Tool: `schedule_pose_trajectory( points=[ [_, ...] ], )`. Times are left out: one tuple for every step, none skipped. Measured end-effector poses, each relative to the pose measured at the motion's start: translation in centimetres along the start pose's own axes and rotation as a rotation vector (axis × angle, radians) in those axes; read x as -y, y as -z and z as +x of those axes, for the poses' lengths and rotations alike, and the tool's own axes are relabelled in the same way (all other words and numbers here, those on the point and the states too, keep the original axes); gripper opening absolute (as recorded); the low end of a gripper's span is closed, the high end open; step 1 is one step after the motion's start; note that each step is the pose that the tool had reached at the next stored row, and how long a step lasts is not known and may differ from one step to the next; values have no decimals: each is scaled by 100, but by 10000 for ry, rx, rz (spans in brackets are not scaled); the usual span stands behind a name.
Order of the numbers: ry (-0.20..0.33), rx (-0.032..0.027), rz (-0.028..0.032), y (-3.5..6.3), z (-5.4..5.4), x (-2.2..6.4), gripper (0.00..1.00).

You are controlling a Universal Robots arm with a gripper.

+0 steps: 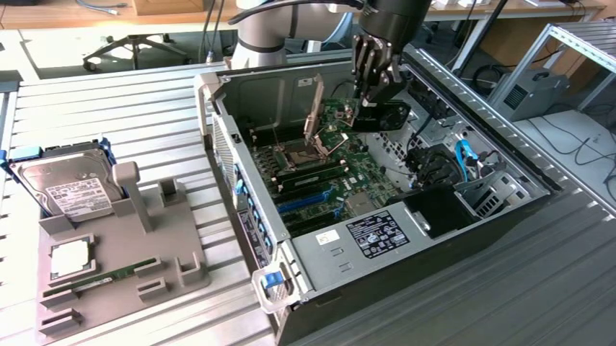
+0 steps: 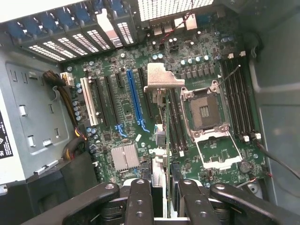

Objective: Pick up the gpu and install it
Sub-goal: 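Insert the gpu into the slot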

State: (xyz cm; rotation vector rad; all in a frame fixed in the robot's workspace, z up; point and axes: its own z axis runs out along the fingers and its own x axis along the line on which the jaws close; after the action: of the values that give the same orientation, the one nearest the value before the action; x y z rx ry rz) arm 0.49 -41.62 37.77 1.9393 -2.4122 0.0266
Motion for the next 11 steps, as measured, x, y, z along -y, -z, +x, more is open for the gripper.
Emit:
schedule_pose_trajectory(
  points=[
    [30, 0, 1, 0, 0, 0, 27],
    [74, -1, 4, 0, 0, 0, 27],
    [102, -2, 5, 0, 0, 0, 27],
    [124, -2, 6, 0, 0, 0, 27],
    [160, -3, 7, 0, 0, 0, 27],
    [186, -3, 9, 0, 0, 0, 27],
    [214, -3, 10, 0, 0, 0, 27],
    [242, -4, 11, 0, 0, 0, 27],
    [274, -4, 13, 0, 0, 0, 27],
    [300, -4, 14, -1, 0, 0, 27],
    [338, -5, 16, 0, 0, 0, 27]
  ],
)
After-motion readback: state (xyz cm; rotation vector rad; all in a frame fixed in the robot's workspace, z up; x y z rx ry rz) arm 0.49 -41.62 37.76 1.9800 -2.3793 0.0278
